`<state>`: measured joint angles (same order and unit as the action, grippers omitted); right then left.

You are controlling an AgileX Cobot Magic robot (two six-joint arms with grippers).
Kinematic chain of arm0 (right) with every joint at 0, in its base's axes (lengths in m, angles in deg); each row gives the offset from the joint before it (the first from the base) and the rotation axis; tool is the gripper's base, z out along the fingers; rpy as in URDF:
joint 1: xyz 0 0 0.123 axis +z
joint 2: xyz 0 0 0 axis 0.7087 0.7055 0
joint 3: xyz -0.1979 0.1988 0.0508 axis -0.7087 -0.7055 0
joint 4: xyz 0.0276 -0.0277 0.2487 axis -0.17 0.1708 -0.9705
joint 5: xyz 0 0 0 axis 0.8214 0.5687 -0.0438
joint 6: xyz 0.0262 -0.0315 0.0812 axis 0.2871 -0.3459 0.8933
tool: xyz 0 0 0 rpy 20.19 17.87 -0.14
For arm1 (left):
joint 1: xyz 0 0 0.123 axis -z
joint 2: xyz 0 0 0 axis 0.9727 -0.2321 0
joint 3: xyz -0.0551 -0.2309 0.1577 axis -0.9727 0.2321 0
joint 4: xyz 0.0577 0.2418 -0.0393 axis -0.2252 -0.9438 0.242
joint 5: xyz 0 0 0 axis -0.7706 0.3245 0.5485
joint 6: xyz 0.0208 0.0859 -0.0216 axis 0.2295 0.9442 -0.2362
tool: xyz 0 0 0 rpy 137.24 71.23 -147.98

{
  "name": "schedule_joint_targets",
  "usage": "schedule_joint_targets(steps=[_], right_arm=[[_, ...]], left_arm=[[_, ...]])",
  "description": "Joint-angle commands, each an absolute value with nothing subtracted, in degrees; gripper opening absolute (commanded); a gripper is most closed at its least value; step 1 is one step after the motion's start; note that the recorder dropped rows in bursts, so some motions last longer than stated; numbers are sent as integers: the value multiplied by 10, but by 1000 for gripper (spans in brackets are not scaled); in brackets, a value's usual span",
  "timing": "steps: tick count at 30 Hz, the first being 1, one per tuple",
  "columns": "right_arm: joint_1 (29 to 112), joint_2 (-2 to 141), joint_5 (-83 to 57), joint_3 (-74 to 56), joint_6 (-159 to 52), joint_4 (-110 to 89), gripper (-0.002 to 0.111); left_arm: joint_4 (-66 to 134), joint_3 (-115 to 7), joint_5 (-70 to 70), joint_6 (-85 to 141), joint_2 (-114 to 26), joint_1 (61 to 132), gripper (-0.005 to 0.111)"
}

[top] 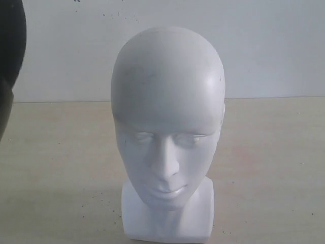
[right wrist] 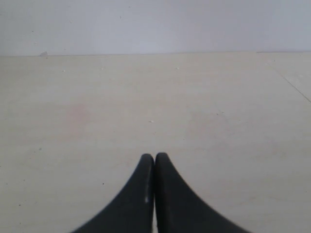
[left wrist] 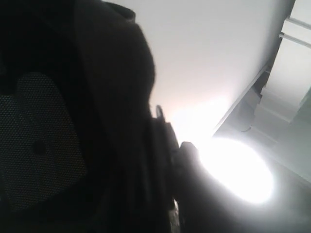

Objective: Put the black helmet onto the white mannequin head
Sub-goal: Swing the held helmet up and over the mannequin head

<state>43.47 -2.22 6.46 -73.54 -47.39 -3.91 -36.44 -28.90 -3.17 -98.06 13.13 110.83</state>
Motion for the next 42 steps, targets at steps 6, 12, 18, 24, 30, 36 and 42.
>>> schedule_joint_targets(steps=[6,12,18,24,30,36,42], right_arm=[[436,-25,63,-735,-473,-38,0],[436,-25,63,-735,-473,-38,0],[436,-25,63,-735,-473,-38,0],[436,-25,63,-735,-473,-38,0],[436,-25,63,-735,-473,-38,0],[436,-25,63,-735,-473,-38,0],[436,-25,63,-735,-473,-38,0]], left_arm=[[-307,-356,-118,-954,107,1111,4],[-169,-357,-190,-829,67,1111,4],[-117,-357,-225,-737,36,1111,4],[50,-357,-362,-629,-22,1111,4],[117,-357,-503,-641,-80,1111,4],[145,-357,-601,-665,-130,1111,4],[165,-357,-660,-678,-188,1111,4]])
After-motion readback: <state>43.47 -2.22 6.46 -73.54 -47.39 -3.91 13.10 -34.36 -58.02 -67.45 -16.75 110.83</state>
